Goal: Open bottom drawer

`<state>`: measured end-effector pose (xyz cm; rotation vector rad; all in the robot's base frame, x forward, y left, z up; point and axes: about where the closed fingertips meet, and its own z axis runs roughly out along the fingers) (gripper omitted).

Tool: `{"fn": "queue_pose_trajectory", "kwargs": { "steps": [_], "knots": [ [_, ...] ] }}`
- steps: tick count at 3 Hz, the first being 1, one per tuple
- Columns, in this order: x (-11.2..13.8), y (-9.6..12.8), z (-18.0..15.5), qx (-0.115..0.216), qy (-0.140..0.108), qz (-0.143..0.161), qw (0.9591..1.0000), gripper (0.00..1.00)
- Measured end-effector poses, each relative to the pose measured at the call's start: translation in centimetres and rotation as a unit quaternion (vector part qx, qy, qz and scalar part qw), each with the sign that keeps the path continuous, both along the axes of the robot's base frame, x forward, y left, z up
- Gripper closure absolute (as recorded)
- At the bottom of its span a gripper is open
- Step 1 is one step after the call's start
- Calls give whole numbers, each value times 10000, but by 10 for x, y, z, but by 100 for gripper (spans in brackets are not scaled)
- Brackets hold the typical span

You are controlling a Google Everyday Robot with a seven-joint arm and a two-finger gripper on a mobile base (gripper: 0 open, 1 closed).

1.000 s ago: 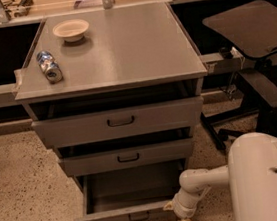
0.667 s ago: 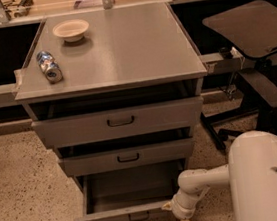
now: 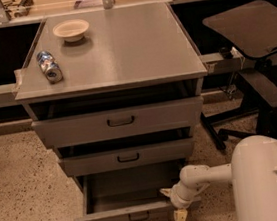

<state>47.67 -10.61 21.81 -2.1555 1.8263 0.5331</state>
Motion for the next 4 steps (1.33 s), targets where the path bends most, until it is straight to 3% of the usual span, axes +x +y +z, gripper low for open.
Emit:
{"fn": "queue_pose_trajectory", "kwargs": {
  "steps": [1,2,3,4],
  "knots": [
    [16,-2,-30,-197,105,-155,9996,0],
    [11,0,-43,-218,296,-207,9991,11],
    [-7,1,-35,-179,437,-233,9986,17],
    [-26,-1,-22,-213,558,-226,9980,15]
  ]
}}
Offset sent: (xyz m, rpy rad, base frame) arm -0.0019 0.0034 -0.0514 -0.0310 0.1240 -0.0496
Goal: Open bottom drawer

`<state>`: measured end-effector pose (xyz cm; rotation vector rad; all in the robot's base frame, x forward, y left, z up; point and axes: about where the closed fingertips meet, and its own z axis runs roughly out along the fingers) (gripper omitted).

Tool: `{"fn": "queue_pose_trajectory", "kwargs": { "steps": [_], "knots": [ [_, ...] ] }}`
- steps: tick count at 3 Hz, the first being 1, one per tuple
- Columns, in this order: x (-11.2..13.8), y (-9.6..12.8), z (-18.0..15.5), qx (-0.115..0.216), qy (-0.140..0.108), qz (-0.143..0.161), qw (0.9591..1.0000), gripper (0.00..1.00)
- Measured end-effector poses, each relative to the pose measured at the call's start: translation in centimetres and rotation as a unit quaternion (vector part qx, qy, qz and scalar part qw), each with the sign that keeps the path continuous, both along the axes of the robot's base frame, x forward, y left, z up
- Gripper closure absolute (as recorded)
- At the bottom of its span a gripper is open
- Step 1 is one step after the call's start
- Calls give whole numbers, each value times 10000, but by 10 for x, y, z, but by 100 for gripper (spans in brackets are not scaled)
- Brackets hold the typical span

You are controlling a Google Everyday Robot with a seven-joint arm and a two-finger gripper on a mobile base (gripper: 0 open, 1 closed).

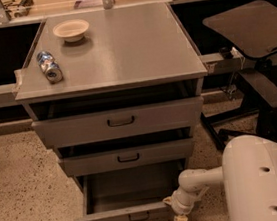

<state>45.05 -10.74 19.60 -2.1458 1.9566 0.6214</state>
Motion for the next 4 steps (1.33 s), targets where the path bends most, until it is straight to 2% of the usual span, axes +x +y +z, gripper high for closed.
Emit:
{"fn": "queue_pose_trajectory", "kwargs": {
  "steps": [1,3,4],
  "knots": [
    [-12,-1,3,46,162,-11,9999,15],
    [-15,-2,13,619,241,-131,9977,17],
    [2,-7,41,1033,-187,-214,9942,1]
  ]
}}
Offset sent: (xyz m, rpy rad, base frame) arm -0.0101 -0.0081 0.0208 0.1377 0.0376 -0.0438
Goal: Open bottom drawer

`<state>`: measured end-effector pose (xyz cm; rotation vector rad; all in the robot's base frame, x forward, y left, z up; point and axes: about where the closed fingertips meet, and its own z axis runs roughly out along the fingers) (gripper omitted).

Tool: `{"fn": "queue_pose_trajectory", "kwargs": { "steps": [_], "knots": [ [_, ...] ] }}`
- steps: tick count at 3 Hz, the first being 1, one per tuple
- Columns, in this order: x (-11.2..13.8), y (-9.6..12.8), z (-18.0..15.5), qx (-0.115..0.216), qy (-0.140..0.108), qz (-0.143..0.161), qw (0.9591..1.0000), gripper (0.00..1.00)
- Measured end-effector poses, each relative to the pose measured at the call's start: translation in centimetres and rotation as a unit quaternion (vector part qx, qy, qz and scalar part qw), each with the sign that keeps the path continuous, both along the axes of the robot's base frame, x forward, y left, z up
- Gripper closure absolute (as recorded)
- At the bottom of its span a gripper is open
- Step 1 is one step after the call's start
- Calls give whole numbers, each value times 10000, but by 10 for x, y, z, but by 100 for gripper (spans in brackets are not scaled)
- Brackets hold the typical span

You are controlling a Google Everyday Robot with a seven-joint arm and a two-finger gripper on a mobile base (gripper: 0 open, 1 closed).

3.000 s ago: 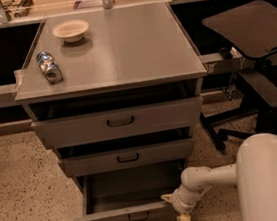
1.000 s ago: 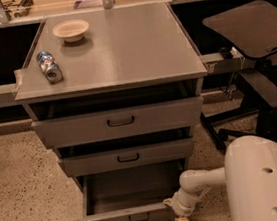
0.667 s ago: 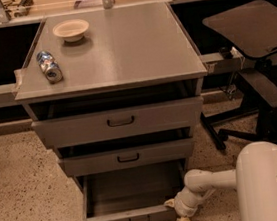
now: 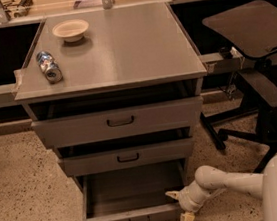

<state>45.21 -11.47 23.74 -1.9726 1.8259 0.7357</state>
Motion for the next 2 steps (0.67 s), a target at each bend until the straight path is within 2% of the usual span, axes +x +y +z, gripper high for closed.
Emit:
{"fn": "queue_pose_trajectory", "kwargs": {
  "steps": [1,2],
  "knots": [
    [12,-4,54,624,-724,-48,9954,0],
    [11,-14,64,790,-1097,-17,9908,0]
  ]
}}
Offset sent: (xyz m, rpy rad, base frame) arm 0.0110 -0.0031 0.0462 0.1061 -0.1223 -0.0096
